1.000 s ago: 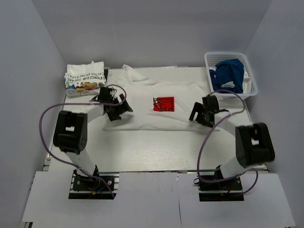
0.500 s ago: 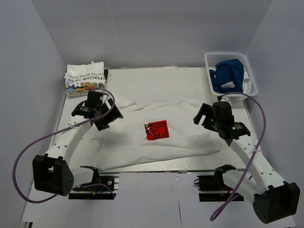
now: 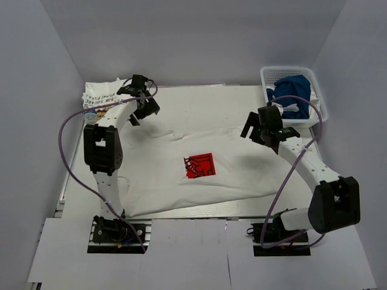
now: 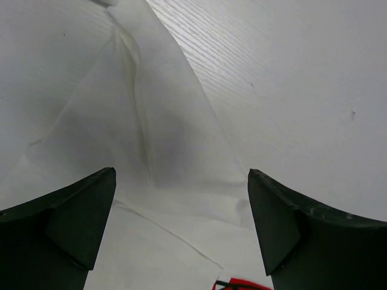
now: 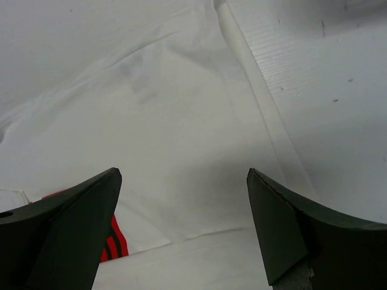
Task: Fold and stack the t-shirts
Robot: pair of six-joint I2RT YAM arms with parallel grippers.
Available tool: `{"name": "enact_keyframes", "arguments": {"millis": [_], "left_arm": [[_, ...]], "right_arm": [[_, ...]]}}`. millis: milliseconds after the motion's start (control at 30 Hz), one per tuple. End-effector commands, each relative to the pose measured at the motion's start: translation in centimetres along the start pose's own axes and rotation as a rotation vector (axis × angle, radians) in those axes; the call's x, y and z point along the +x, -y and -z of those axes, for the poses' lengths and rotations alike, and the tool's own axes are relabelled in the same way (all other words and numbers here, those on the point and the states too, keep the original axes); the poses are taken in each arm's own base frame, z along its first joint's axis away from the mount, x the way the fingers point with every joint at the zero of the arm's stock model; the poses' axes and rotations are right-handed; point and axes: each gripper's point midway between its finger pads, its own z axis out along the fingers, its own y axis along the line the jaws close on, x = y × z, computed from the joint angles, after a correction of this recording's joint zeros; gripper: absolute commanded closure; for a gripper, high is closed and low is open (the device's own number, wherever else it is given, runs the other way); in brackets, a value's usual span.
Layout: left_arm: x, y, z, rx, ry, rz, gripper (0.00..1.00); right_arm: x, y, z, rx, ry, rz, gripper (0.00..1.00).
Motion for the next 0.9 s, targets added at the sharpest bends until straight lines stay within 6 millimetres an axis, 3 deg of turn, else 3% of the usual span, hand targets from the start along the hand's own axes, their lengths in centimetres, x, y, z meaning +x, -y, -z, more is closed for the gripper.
{"name": "enact_keyframes", "arguments": {"millis": [0, 67, 167, 233, 400, 600, 733, 833, 867], "left_arm": [[-3.6, -0.8, -0.7, -0.127, 0.084, -0.009, 0.00], [-4.8, -0.4, -3.1, -0.151, 0.104, -0.001, 0.00], [-5.8, 0.9, -4.7, -0.117, 0.114, -0.049, 0.00], [-5.5, 0.8, -6.6, -0.121, 0.087, -0.059, 0.05], [-5.4, -0.4, -7.8, -0.142, 0.074, -0.057, 0.09], [-5.0, -1.6, -7.7, -0.152, 0.081, -0.049, 0.15], [-4.5, -1.5, -9.0, -0.152, 0.066, -0.051, 0.33], [-4.3, -0.6, -9.5, -0.104, 0.050, -0.074, 0.62], [-4.3, -0.4, -9.7, -0.096, 0.046, -0.074, 0.82]], "right_arm": [[-4.1, -0.5, -0.3, 0.033, 0.104, 0.007, 0.10], [-4.2, -0.7, -1.5, 0.044, 0.084, 0.016, 0.10], [-4.3, -0.9, -2.7, 0.049, 0.053, 0.026, 0.10], [-4.1, -0.6, -3.9, 0.072, 0.024, 0.040, 0.10], [-3.8, 0.1, -6.1, 0.112, -0.021, 0.045, 0.10], [-4.6, -0.2, -7.3, 0.103, -0.025, 0.034, 0.10], [-4.7, -0.3, -8.4, 0.101, -0.028, 0.038, 0.10], [-5.3, -0.5, -9.2, 0.112, -0.030, 0.037, 0.10], [-4.1, 0.3, -10.3, 0.153, -0.072, 0.035, 0.10]]}}
